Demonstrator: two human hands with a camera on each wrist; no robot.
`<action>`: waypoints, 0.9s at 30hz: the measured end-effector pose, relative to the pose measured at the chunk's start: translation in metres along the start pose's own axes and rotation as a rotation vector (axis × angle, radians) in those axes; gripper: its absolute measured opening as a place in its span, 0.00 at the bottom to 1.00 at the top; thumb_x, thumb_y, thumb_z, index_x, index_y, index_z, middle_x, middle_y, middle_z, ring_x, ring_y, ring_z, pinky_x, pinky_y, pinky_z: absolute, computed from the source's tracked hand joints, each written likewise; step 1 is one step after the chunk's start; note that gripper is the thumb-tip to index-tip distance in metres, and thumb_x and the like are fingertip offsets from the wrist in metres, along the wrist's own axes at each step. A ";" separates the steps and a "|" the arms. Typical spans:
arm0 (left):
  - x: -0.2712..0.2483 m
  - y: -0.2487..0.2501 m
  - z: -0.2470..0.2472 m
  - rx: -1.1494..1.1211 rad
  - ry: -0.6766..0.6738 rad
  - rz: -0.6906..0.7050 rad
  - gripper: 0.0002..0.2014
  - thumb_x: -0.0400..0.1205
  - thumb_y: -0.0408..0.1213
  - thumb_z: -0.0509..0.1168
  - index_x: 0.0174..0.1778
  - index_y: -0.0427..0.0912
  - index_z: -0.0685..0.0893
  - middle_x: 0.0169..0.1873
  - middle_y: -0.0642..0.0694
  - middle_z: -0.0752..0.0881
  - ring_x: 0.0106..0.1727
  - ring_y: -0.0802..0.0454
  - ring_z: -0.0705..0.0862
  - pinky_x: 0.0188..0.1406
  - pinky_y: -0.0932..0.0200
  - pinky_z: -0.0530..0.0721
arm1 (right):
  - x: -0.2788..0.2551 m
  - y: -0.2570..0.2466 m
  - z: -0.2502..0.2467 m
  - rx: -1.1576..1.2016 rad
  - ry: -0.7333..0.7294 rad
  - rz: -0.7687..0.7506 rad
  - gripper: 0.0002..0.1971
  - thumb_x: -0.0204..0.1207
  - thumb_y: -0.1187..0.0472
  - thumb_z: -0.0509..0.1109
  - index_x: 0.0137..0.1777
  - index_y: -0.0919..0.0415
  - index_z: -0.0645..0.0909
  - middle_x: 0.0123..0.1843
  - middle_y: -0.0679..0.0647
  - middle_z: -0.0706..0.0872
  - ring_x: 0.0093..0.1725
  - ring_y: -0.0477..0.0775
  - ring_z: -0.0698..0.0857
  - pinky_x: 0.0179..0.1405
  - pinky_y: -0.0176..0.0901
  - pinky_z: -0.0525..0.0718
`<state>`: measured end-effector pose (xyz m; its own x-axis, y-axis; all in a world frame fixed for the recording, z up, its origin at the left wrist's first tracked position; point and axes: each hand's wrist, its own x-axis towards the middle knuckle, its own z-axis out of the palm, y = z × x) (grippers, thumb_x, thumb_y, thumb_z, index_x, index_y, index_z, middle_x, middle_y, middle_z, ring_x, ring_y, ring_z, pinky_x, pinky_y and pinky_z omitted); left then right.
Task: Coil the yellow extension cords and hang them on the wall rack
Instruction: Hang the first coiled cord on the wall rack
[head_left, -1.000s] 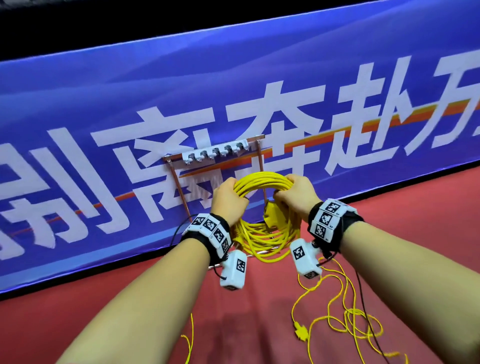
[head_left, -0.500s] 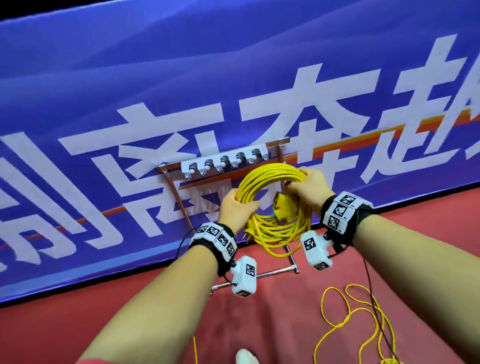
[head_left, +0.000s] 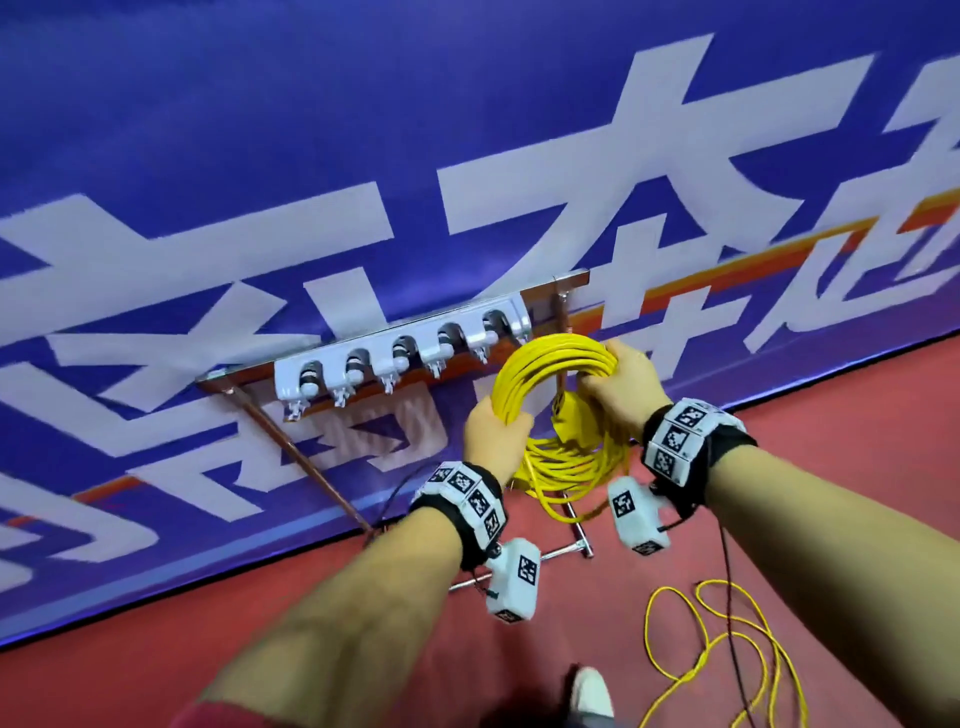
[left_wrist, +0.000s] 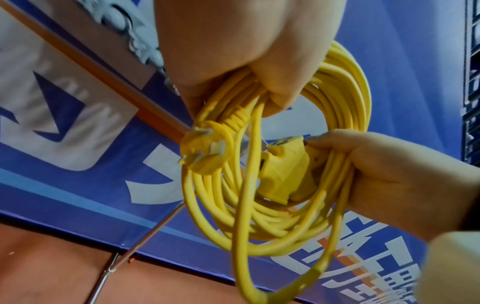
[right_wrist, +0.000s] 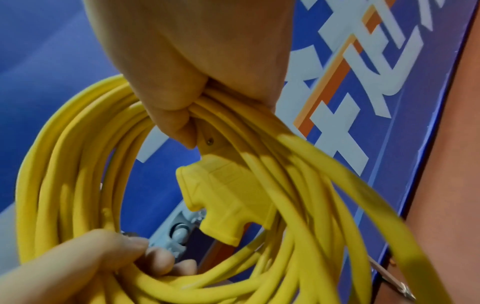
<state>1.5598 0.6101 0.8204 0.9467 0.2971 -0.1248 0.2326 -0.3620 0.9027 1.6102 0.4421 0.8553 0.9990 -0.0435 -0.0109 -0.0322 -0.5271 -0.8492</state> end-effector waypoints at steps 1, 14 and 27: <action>0.010 -0.004 0.010 -0.007 0.009 -0.003 0.05 0.74 0.33 0.68 0.35 0.45 0.78 0.29 0.50 0.81 0.36 0.39 0.82 0.39 0.53 0.79 | 0.014 0.008 0.005 -0.005 -0.009 -0.001 0.06 0.68 0.68 0.72 0.40 0.68 0.78 0.34 0.60 0.82 0.38 0.60 0.79 0.39 0.55 0.80; 0.118 -0.036 0.072 -0.009 0.138 -0.051 0.10 0.75 0.36 0.65 0.51 0.40 0.83 0.44 0.42 0.89 0.50 0.41 0.86 0.54 0.50 0.82 | 0.124 0.065 0.069 -0.080 -0.145 -0.105 0.06 0.73 0.68 0.70 0.47 0.66 0.76 0.47 0.66 0.85 0.50 0.69 0.82 0.38 0.41 0.62; 0.161 -0.059 0.092 -0.011 0.154 -0.048 0.13 0.80 0.29 0.67 0.61 0.37 0.82 0.47 0.45 0.86 0.50 0.47 0.83 0.50 0.61 0.77 | 0.161 0.086 0.100 -0.081 -0.212 -0.180 0.08 0.73 0.68 0.71 0.49 0.64 0.75 0.48 0.63 0.84 0.51 0.65 0.82 0.41 0.37 0.66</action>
<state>1.7194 0.5980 0.7088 0.8888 0.4462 -0.1040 0.2735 -0.3345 0.9018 1.7715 0.4742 0.7278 0.9729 0.2305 0.0190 0.1523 -0.5764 -0.8028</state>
